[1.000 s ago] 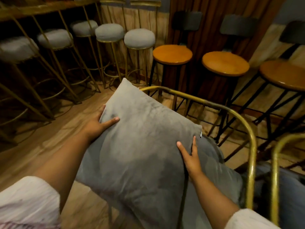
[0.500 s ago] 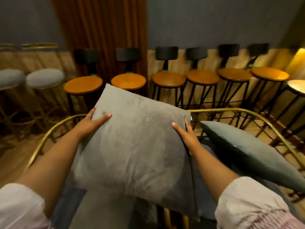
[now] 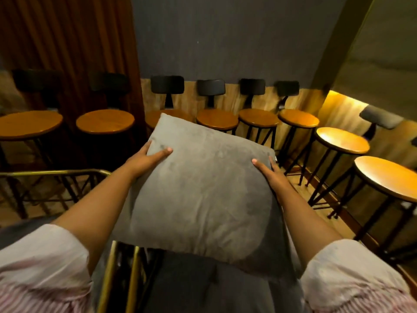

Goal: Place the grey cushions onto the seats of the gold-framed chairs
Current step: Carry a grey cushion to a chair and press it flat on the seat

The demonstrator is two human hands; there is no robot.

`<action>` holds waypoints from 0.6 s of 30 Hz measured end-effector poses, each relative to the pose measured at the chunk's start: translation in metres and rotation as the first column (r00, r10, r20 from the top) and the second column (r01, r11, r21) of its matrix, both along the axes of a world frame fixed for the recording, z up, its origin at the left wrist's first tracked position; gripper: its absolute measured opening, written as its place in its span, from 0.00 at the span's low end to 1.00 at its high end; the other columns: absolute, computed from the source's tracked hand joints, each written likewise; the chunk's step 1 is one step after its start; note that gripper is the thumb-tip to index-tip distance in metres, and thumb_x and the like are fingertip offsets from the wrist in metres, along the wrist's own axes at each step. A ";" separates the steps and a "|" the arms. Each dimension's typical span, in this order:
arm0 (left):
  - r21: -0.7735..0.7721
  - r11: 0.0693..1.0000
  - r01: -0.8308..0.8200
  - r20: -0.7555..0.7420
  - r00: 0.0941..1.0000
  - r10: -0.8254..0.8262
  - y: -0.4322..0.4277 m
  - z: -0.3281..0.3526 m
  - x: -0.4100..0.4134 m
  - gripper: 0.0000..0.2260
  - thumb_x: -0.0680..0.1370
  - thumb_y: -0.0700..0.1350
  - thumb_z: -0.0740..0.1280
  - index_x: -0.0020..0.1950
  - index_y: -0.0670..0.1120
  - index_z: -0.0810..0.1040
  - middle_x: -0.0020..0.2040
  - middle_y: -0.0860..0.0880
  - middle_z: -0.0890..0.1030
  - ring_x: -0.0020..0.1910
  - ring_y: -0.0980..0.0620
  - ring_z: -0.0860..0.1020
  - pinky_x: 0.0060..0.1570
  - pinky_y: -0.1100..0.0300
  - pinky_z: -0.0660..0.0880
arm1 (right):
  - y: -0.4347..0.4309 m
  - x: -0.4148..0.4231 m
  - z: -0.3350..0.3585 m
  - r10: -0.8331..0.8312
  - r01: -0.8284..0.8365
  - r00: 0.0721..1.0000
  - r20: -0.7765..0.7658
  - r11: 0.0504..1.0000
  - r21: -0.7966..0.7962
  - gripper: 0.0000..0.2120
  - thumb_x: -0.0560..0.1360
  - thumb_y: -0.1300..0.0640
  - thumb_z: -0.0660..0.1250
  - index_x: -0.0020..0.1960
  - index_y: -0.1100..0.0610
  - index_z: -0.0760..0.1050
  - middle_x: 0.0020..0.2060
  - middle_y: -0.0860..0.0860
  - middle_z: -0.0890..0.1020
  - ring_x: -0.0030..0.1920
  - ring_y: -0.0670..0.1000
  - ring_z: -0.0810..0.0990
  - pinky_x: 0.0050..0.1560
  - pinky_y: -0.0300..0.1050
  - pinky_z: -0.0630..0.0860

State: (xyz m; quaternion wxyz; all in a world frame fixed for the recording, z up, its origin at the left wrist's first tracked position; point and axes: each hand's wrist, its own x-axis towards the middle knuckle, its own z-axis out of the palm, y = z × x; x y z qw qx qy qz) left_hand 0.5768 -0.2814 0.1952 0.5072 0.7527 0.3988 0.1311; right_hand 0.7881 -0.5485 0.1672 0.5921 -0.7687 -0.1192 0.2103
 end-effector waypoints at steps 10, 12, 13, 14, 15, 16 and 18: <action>-0.076 0.996 -0.047 -0.071 0.997 0.042 -0.052 -0.080 0.101 0.47 0.59 0.74 0.67 0.74 0.68 0.49 0.77 0.45 0.59 0.72 0.37 0.65 0.67 0.44 0.66 | -0.006 0.115 -0.052 0.246 -0.200 0.967 0.072 0.899 -0.389 0.34 0.74 0.36 0.60 0.76 0.47 0.57 0.77 0.53 0.58 0.76 0.58 0.58 0.74 0.53 0.54; -0.007 1.000 -0.018 -0.204 0.979 0.016 -0.060 -0.097 0.109 0.46 0.58 0.76 0.65 0.73 0.69 0.51 0.78 0.43 0.54 0.74 0.36 0.59 0.70 0.38 0.60 | 0.002 0.105 -0.080 0.295 -0.229 0.954 0.050 0.828 -0.512 0.34 0.73 0.32 0.56 0.76 0.43 0.56 0.77 0.54 0.56 0.76 0.60 0.55 0.74 0.57 0.53; 0.024 1.000 -0.011 -0.262 0.965 0.017 -0.061 -0.107 0.110 0.45 0.60 0.75 0.65 0.74 0.68 0.51 0.78 0.43 0.53 0.75 0.35 0.57 0.70 0.37 0.59 | 0.006 0.100 -0.092 0.293 -0.221 0.955 0.039 0.796 -0.563 0.35 0.71 0.28 0.53 0.75 0.39 0.55 0.78 0.55 0.55 0.76 0.61 0.55 0.75 0.60 0.53; 0.044 0.999 -0.011 -0.304 0.952 0.024 -0.060 -0.115 0.109 0.43 0.62 0.74 0.64 0.74 0.67 0.52 0.78 0.43 0.52 0.75 0.34 0.56 0.70 0.37 0.58 | 0.009 0.095 -0.099 0.287 -0.206 0.957 0.041 0.771 -0.603 0.36 0.69 0.25 0.51 0.74 0.35 0.53 0.78 0.55 0.54 0.76 0.62 0.54 0.74 0.63 0.53; 0.051 0.999 -0.015 -0.326 0.945 0.031 -0.058 -0.123 0.105 0.43 0.63 0.73 0.64 0.74 0.67 0.51 0.78 0.43 0.51 0.75 0.34 0.56 0.69 0.37 0.58 | 0.013 0.091 -0.105 0.292 -0.192 0.955 0.056 0.748 -0.636 0.36 0.68 0.24 0.49 0.74 0.33 0.51 0.78 0.56 0.53 0.76 0.62 0.53 0.74 0.64 0.53; 0.045 0.999 -0.024 -0.333 0.942 0.038 -0.054 -0.130 0.099 0.43 0.63 0.73 0.64 0.74 0.66 0.51 0.78 0.43 0.51 0.75 0.34 0.56 0.70 0.36 0.58 | 0.018 0.086 -0.109 0.312 -0.181 0.946 0.082 0.722 -0.668 0.36 0.68 0.24 0.47 0.74 0.32 0.49 0.78 0.56 0.52 0.76 0.63 0.52 0.73 0.65 0.53; 0.016 0.999 -0.047 -0.339 0.939 0.050 -0.046 -0.147 0.085 0.43 0.64 0.72 0.64 0.75 0.65 0.49 0.79 0.42 0.50 0.75 0.33 0.56 0.71 0.37 0.59 | 0.029 0.074 -0.114 0.353 -0.174 0.928 0.114 0.686 -0.706 0.35 0.69 0.25 0.45 0.74 0.32 0.45 0.78 0.57 0.49 0.76 0.64 0.50 0.72 0.67 0.50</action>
